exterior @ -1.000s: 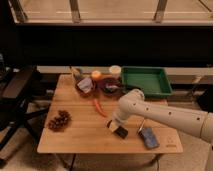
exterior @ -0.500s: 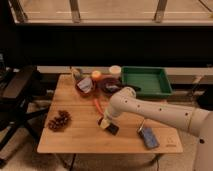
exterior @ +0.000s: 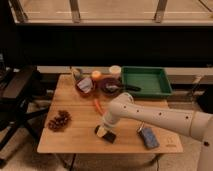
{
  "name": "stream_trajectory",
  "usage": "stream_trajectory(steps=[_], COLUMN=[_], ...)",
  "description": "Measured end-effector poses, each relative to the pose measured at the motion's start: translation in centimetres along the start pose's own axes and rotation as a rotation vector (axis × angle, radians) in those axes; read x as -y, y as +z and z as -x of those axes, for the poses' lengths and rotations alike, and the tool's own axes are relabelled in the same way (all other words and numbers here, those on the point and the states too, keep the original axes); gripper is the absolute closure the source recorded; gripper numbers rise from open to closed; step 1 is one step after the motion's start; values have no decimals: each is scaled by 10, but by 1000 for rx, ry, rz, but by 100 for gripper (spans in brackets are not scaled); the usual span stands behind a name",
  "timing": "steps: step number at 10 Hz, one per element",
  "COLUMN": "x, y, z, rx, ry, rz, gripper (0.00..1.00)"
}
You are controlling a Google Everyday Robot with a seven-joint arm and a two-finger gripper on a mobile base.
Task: Wipe table surface with eraser
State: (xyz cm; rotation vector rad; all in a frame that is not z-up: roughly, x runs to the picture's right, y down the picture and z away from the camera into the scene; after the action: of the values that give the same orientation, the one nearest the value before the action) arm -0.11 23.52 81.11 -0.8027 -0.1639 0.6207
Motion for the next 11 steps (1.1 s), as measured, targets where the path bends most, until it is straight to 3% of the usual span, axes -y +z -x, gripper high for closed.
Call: stream_trajectory(steps=[3, 6, 8, 11], x=[26, 55, 64, 47], y=[-20, -30, -30, -26], z=[-46, -63, -55, -15], rx=[-23, -14, 19, 85], ry=[83, 108, 88, 22], rz=[-30, -38, -22, 15], gripper=[86, 86, 86, 86])
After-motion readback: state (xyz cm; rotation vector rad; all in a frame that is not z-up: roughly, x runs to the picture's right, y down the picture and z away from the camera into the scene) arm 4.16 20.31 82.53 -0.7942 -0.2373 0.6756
